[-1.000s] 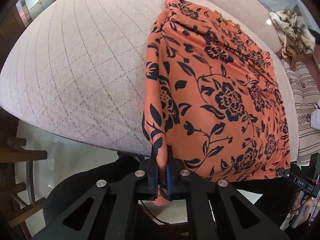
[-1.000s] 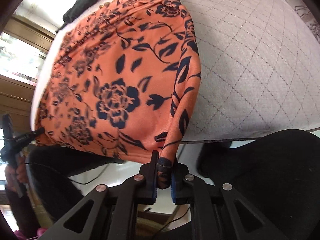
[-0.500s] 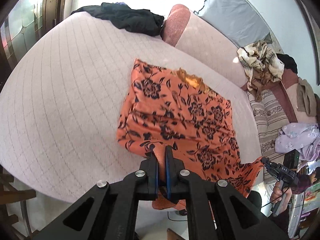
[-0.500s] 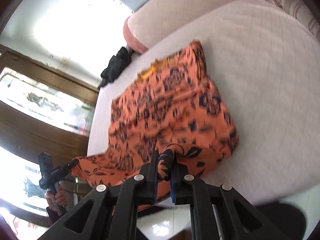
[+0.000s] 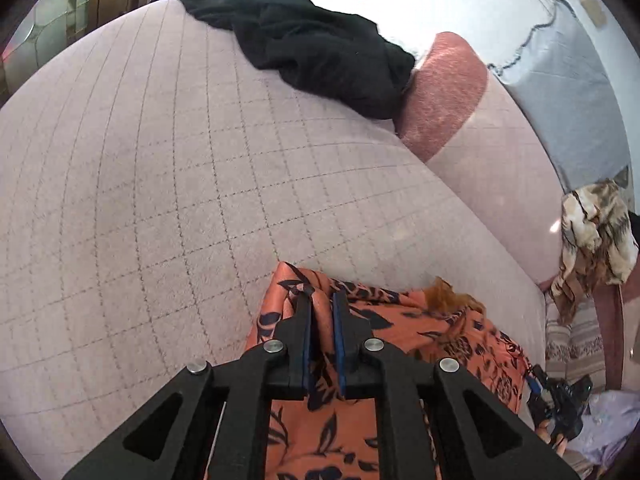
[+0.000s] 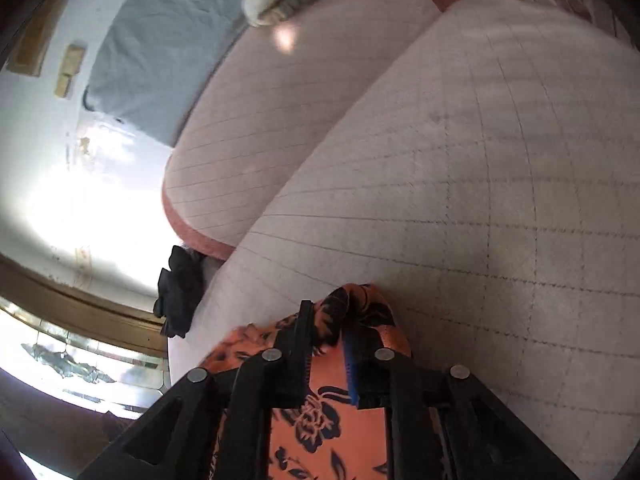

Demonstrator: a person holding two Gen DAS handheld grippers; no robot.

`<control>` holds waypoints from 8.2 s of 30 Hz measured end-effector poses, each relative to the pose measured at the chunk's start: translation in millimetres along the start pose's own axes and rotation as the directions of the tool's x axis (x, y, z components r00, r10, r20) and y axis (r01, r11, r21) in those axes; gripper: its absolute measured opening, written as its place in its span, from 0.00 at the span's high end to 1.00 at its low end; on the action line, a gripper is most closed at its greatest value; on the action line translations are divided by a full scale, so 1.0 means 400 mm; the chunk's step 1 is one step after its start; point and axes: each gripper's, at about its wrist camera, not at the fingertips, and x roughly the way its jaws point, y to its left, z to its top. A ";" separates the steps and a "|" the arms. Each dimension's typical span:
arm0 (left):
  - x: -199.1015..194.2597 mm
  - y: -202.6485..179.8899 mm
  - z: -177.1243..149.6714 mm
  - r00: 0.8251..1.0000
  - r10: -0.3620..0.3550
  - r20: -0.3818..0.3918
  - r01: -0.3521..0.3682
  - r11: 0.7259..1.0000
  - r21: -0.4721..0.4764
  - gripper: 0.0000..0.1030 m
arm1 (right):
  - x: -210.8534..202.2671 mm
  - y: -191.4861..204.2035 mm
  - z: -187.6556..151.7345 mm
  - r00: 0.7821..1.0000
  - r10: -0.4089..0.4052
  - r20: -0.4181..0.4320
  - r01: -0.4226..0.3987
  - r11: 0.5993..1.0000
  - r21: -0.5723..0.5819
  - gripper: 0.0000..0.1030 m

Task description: Fold small clothes

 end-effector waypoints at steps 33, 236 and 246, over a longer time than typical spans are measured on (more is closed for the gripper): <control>-0.173 0.082 -0.290 0.933 0.348 0.094 -0.344 0.937 -0.052 0.25 | 0.273 0.492 -0.512 0.973 -0.166 -0.162 0.018 0.751 -0.660 0.52; -0.215 0.064 -0.488 0.974 -0.114 0.197 0.147 0.976 -0.161 0.80 | -0.168 0.063 -0.438 0.987 0.011 0.162 0.025 0.976 -0.216 0.88; -0.247 0.164 -0.549 0.992 -0.074 0.100 0.100 0.952 -0.291 0.61 | -0.196 -0.046 -0.446 0.996 -0.090 -0.021 0.089 0.995 -0.034 0.80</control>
